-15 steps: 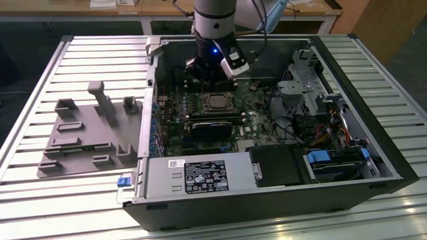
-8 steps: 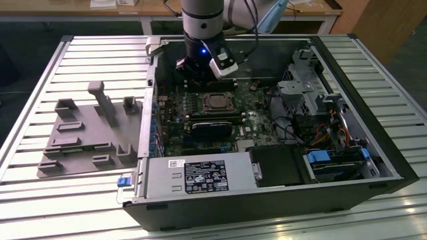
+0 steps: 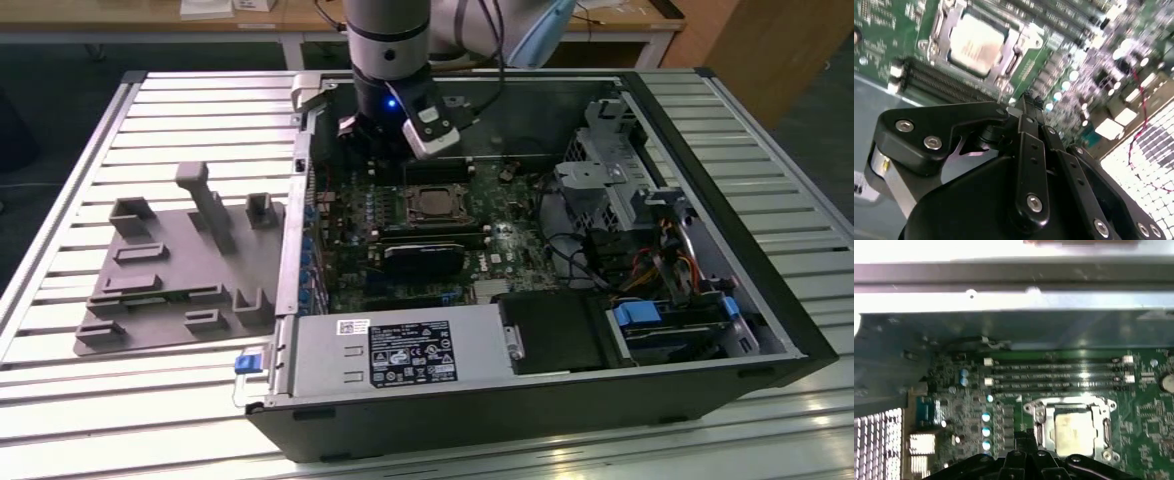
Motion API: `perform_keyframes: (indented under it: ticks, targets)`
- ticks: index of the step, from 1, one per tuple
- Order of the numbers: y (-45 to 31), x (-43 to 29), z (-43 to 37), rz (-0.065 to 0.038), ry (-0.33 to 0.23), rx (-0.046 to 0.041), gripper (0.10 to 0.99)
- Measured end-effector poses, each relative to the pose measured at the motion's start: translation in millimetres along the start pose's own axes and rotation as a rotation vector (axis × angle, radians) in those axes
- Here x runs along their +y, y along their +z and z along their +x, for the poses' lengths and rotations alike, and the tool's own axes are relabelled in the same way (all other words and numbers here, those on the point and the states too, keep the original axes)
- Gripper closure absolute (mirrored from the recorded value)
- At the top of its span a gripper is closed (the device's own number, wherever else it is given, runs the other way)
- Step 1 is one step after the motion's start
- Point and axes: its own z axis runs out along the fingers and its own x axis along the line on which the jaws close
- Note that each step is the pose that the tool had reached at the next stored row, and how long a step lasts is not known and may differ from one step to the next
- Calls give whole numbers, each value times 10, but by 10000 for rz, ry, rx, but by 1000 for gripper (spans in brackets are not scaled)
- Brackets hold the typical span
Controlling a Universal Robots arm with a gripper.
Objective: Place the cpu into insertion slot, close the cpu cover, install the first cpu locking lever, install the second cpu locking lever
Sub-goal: 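Install the first cpu locking lever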
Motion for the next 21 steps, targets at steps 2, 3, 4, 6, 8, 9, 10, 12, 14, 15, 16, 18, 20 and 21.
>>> perform_keyframes:
  ticks: [2, 3, 4, 6, 8, 9, 10, 12, 14, 15, 16, 18, 20, 21]
  targets:
    - [0, -1, 16, -357, 14, 15, 984]
    - [0, -1, 22, -538, 20, 22, 984]
    - [-1, -1, 29, -717, 26, 33, 984]
    - [-1, -2, 42, -1087, 39, 48, 984]
    - [0, -3, 48, -1438, 52, 64, 984]
    - [0, -3, 50, -1607, 58, 72, 984]
    - [1, -3, 50, -1715, 61, 77, 984]
    - [3, -2, 43, -1731, 62, 77, 984]
    - [4, -1, 9, -1730, 61, 77, 984]
    - [6, 0, -18, -1731, 63, 77, 984]
    - [7, 1, -50, -1731, 63, 77, 984]
    - [10, 4, -116, -1730, 61, 78, 984]
    - [13, 7, -190, -1730, 63, 78, 984]
    - [14, 9, -233, -1730, 61, 78, 984]
